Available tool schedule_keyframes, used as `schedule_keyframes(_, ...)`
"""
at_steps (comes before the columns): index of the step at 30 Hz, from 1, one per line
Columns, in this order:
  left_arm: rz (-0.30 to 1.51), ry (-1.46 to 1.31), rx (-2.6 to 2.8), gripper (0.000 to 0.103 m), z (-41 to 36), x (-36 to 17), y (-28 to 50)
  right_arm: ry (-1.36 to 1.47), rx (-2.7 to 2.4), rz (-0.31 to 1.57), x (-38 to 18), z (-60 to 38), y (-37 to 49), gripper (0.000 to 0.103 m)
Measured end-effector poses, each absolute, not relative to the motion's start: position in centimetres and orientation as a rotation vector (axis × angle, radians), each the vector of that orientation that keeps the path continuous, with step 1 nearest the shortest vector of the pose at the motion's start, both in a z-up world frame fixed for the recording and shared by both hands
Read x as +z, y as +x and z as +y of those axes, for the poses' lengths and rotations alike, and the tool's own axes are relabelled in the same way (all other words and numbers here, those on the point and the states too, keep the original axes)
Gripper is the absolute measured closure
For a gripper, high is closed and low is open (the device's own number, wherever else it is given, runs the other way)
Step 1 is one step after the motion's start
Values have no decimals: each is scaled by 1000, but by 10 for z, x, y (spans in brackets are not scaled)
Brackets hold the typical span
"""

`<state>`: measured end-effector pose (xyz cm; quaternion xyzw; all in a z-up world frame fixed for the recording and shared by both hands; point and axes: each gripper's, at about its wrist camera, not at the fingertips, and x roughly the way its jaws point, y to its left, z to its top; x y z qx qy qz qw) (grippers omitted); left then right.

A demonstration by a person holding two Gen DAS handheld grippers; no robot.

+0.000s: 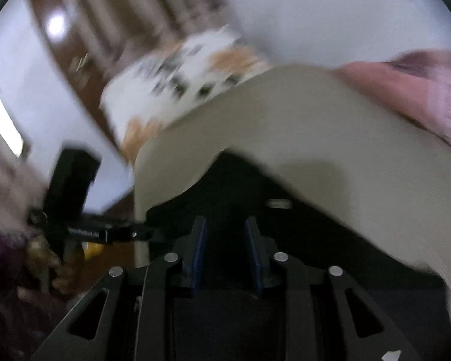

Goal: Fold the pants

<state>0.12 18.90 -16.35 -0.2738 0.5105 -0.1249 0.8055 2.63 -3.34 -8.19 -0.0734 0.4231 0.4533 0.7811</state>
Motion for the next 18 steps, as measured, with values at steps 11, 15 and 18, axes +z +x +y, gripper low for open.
schedule_keyframes(11,1052,-511,-76,64,192,-136,-12,-172,883,907,-122,20,62,103)
schedule_keyframes(15,893,-435,-3,64,193,-96,-28,-142,901,922,-123,17,66,103)
schedule_keyframes(18,910,-475,-212,64,174,-96,-20,-135,904,923,-124,16,66,103)
